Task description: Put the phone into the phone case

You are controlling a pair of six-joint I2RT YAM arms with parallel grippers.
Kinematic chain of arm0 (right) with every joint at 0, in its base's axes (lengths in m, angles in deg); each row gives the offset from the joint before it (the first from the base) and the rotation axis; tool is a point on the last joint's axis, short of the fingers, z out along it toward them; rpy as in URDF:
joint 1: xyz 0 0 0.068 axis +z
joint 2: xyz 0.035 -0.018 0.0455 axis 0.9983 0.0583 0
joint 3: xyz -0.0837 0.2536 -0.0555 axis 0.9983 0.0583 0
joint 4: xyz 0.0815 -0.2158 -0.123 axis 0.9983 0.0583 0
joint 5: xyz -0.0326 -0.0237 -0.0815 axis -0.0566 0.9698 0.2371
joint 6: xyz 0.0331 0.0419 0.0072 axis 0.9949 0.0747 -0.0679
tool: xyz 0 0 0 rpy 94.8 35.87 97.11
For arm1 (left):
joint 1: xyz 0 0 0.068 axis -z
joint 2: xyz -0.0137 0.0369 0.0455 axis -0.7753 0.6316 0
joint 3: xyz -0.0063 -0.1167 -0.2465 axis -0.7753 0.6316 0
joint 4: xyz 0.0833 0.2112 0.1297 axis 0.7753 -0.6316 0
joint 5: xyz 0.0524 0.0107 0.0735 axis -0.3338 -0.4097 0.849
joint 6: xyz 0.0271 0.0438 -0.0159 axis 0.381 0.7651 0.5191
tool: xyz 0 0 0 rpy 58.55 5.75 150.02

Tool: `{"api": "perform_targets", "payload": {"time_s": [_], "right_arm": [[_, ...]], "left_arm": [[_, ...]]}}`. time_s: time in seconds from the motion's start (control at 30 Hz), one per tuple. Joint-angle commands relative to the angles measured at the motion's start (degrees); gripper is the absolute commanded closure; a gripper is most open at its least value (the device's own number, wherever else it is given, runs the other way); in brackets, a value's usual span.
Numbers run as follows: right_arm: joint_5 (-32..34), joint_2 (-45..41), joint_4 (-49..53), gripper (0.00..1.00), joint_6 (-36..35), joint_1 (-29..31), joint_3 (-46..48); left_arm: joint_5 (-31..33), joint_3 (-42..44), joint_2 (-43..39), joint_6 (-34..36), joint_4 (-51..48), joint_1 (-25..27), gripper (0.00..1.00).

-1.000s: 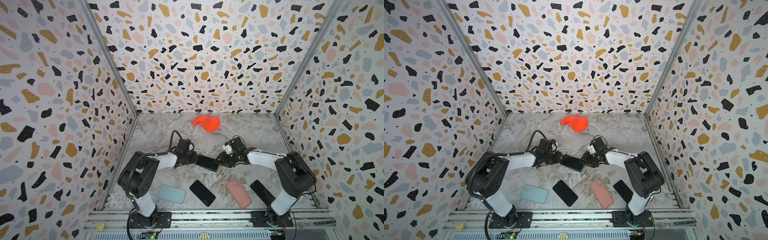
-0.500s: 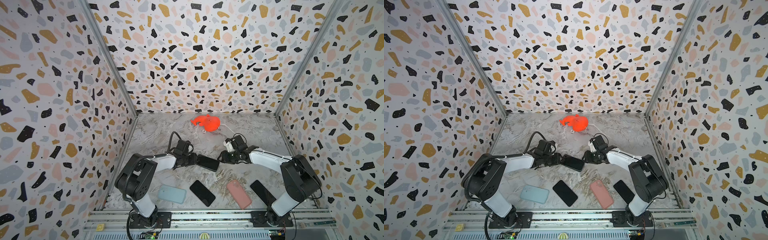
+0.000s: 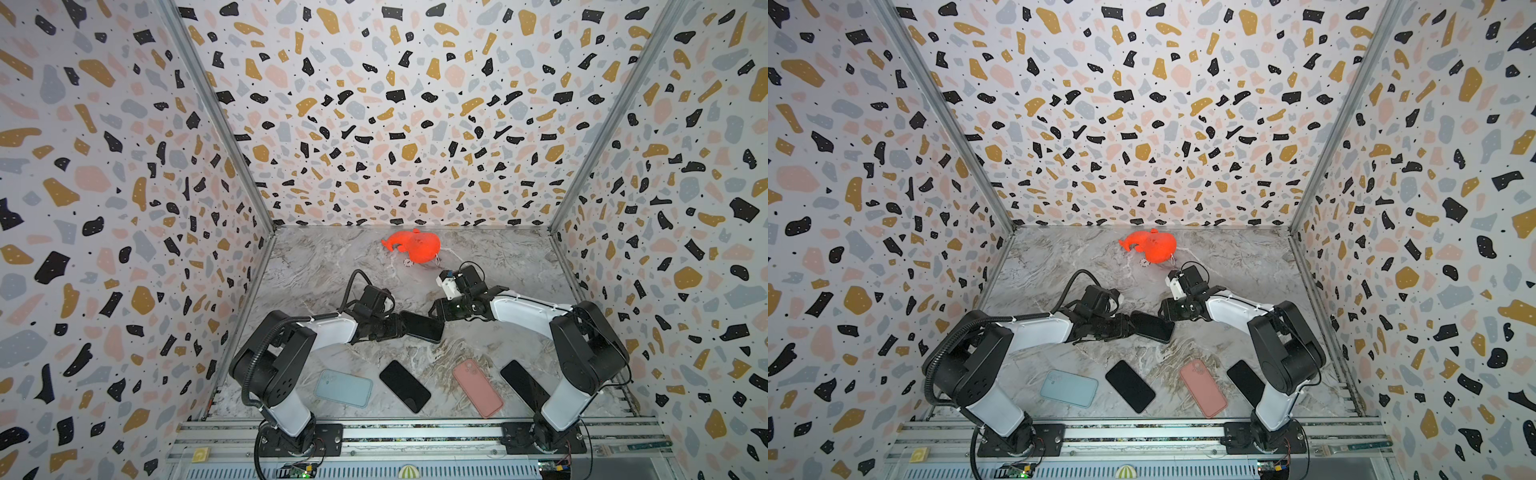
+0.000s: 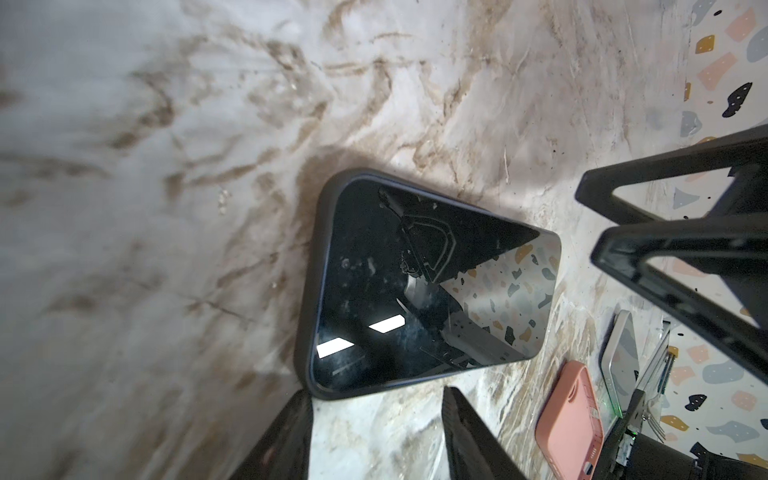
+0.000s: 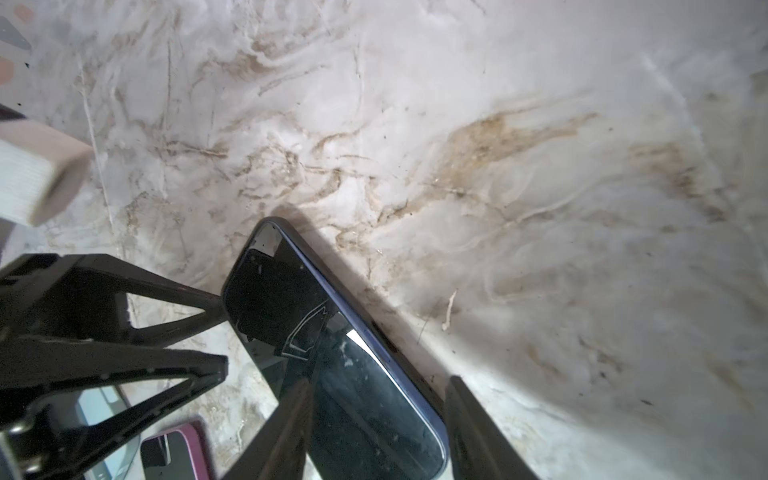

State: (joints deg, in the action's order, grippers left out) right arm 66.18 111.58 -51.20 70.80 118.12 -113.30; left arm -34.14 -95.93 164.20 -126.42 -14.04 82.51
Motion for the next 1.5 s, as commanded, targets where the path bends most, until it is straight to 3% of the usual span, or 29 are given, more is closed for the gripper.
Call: {"api": "perform_targets", "payload": {"time_s": [0.0, 0.27, 0.5, 0.67, 0.8, 1.1, 1.2, 1.47], "right_arm": [[-1.5, -0.1, 0.3, 0.46, -1.4, -0.4, 0.0], [-2.8, 0.4, 0.2, 0.46, -1.3, -1.0, 1.6], [-4.4, -1.4, 0.0, 0.49, -0.3, -1.0, 4.4], [-0.4, -5.5, 2.2, 0.51, 1.3, -1.5, 5.5], [10.7, -11.2, 7.6, 0.58, 9.6, -1.7, 7.0], [11.7, -25.6, -3.1, 0.68, 37.5, 3.9, 22.0], [12.0, -26.5, -6.0, 0.68, 41.5, 5.1, 24.2], [9.5, -20.7, -8.8, 0.68, 43.0, 5.8, 22.8]], "left_arm": [[-0.4, -0.7, -0.3, 0.7, -1.6, 0.2, 0.47], [-1.3, 0.7, -0.2, -0.7, 0.5, 0.6, 0.46], [0.9, -3.7, 2.7, 1.4, -1.3, 0.5, 0.46], [1.6, -4.8, 3.5, 1.4, -1.5, 0.2, 0.48], [5.4, -0.4, -2.5, 0.6, 0.3, -1.4, 0.47], [3.9, -5.1, 2.8, 2.0, 0.6, -3.8, 0.46], [3.4, -7.0, 4.7, 2.4, 0.0, -3.7, 0.46], [2.4, -9.3, 7.5, 2.6, 0.7, -3.7, 0.47]]}}
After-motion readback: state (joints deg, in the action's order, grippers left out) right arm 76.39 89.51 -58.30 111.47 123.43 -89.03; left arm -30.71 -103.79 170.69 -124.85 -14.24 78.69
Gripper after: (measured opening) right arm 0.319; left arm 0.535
